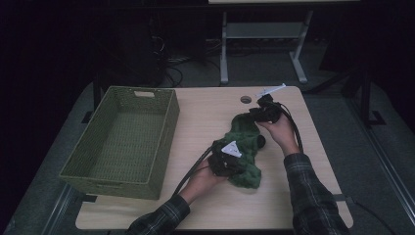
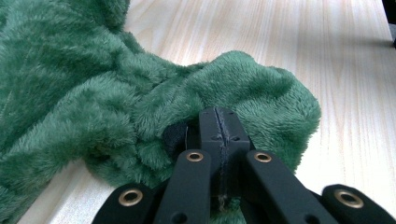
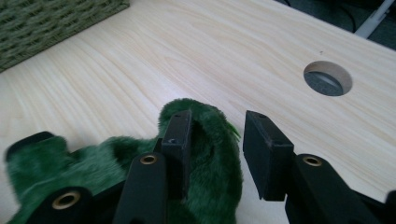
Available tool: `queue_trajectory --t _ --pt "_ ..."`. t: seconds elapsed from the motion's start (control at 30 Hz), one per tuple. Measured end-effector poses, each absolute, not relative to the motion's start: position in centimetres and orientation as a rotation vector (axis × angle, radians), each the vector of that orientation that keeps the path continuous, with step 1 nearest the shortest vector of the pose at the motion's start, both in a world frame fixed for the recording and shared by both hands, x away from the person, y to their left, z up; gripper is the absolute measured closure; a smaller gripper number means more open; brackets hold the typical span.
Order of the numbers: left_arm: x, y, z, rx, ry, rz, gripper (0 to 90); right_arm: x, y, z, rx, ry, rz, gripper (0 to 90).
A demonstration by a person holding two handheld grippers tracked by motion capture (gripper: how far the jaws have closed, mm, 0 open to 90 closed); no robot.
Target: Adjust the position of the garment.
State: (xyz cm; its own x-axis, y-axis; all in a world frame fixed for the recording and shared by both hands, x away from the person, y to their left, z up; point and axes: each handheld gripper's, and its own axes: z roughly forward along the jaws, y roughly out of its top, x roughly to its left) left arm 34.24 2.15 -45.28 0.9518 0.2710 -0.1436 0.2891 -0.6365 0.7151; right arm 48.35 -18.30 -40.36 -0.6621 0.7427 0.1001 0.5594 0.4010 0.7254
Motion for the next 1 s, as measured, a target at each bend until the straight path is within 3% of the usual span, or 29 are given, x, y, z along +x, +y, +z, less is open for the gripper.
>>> queue_trajectory --t 0.2,0.33,0.63,1.0 --pt "34.3 2.1 -45.3 2.289 0.399 -0.032 89.9 49.5 -17.8 -43.0 1.21 2.478 1.036 64.3" --pt "34.3 2.1 -45.3 2.295 0.397 -0.029 89.9 49.6 -17.7 -43.5 1.23 2.486 1.031 85.9" --pt "34.2 2.0 -45.3 2.307 0.405 -0.018 90.0 47.6 -18.9 -40.3 1.145 2.453 1.243 87.8" --pt "33.9 1.6 -45.3 2.314 0.416 0.022 90.0 41.4 -20.4 -36.1 0.957 2.403 1.412 87.9"
